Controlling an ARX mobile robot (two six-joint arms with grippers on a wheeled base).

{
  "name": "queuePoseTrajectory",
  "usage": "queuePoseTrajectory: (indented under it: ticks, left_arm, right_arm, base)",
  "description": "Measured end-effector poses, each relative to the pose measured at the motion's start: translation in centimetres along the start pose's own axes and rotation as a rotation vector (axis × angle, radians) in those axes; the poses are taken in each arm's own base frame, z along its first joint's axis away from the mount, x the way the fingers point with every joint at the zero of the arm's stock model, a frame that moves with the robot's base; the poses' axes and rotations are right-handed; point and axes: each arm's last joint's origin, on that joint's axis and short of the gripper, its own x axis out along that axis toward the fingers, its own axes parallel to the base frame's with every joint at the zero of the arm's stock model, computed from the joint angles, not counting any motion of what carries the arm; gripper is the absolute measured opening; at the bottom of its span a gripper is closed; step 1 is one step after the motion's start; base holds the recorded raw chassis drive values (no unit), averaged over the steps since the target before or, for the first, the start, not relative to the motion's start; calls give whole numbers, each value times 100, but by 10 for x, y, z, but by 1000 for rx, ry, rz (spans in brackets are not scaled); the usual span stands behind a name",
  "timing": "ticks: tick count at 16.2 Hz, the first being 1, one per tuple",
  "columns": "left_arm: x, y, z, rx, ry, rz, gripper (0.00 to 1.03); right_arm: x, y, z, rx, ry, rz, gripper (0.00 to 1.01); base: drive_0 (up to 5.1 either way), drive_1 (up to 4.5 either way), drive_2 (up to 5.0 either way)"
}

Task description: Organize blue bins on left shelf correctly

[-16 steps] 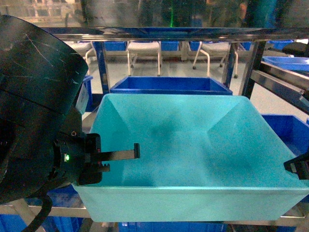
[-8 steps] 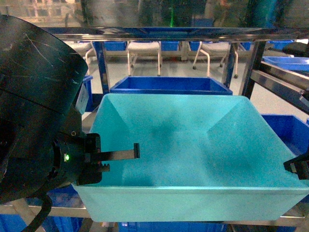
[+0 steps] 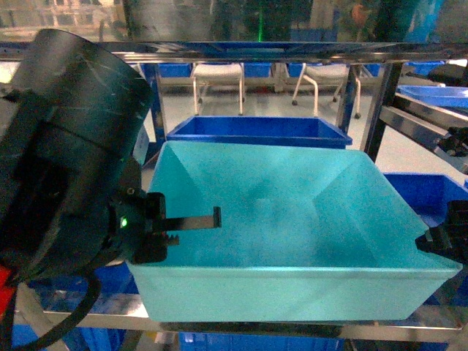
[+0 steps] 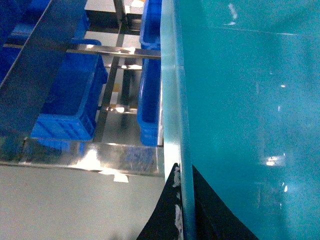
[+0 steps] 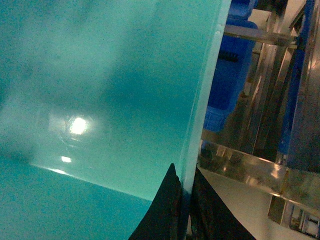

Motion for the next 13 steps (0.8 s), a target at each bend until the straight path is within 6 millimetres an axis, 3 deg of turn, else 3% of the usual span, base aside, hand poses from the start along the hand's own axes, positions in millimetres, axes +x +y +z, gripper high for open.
queuePoseTrajectory:
  ticks: [3, 8, 13]
  left_arm:
    - [28, 0, 10, 2, 21, 8, 2]
    - [50, -1, 18, 39, 38, 14, 2]
    - [52, 0, 17, 58, 41, 24, 2]
  right_arm:
    - [21, -2, 13, -12, 18, -6, 2]
    - [41, 1, 15, -26, 62, -44, 2]
    - [46, 3, 11, -26, 86, -43, 2]
  base:
    - [0, 0, 0]
    - [0, 0, 0]
    - [0, 0, 0]
